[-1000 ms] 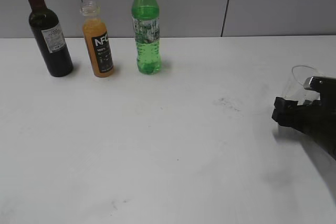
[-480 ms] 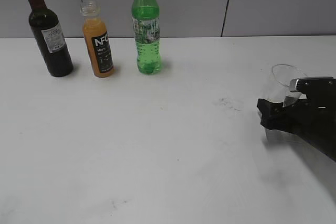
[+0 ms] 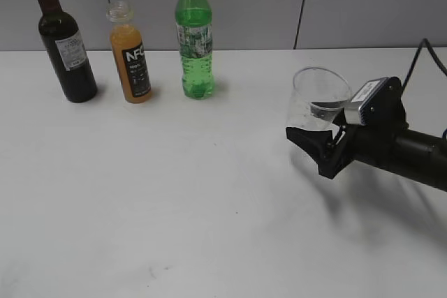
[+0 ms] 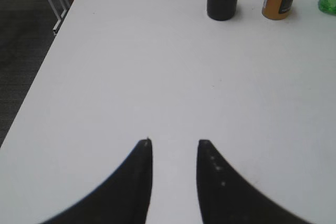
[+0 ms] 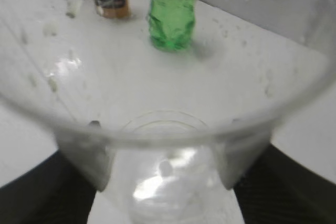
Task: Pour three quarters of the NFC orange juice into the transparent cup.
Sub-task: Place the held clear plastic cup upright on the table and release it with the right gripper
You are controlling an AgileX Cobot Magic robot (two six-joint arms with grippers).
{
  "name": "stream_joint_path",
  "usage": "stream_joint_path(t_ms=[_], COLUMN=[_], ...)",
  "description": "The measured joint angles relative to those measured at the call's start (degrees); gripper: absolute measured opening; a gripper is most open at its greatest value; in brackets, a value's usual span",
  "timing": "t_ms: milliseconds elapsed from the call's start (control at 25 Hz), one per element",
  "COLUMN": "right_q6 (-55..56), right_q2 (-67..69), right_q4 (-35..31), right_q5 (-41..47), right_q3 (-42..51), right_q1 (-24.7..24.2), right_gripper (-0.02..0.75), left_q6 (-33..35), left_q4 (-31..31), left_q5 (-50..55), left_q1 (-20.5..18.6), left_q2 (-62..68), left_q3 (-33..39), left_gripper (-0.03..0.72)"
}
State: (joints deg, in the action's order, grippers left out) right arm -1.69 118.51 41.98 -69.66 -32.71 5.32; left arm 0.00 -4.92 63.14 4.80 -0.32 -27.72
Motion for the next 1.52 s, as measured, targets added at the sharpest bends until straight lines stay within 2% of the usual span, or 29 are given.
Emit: stream_joint_path(t_ms=[120, 280, 520, 760, 1040, 1240, 1520], right_q6=[0.8, 5.8, 12.7, 15.9, 20.6, 26.6, 29.4], right_q2=[0.0, 0.0, 1.9, 7.7, 12.9, 14.6, 14.7], right_q4=[7.8, 12.3, 15.2, 17.7, 24.4, 34.6, 38.4], right_q5=[0.0, 0.1, 1.5, 3.8, 5.4, 11.3, 15.0], right_q3=[-4.3, -10.1, -18.4, -24.5, -29.7, -34.3, -35.7], right_q1=[0.7, 4.8, 13.1, 18.9, 20.9, 22.5, 24.2], right_gripper=[0.534, 0.534, 0.534, 0.534, 0.534, 0.534, 0.534], left_q6=[0.0, 0.0, 0.0, 0.0, 0.0, 0.0, 0.0], left_q4=[0.0, 0.0, 0.0, 0.0, 0.0, 0.0, 0.0], left_q5=[0.0, 0.0, 0.0, 0.0, 0.0, 0.0, 0.0], left_q1=[0.0, 0.0, 0.0, 0.0, 0.0, 0.0, 0.0], left_q2=[0.0, 0.0, 0.0, 0.0, 0.0, 0.0, 0.0], left_q3=[0.0, 0.0, 0.0, 0.0, 0.0, 0.0, 0.0], left_gripper=[0.237, 0.237, 0.237, 0.237, 0.237, 0.237, 0.237])
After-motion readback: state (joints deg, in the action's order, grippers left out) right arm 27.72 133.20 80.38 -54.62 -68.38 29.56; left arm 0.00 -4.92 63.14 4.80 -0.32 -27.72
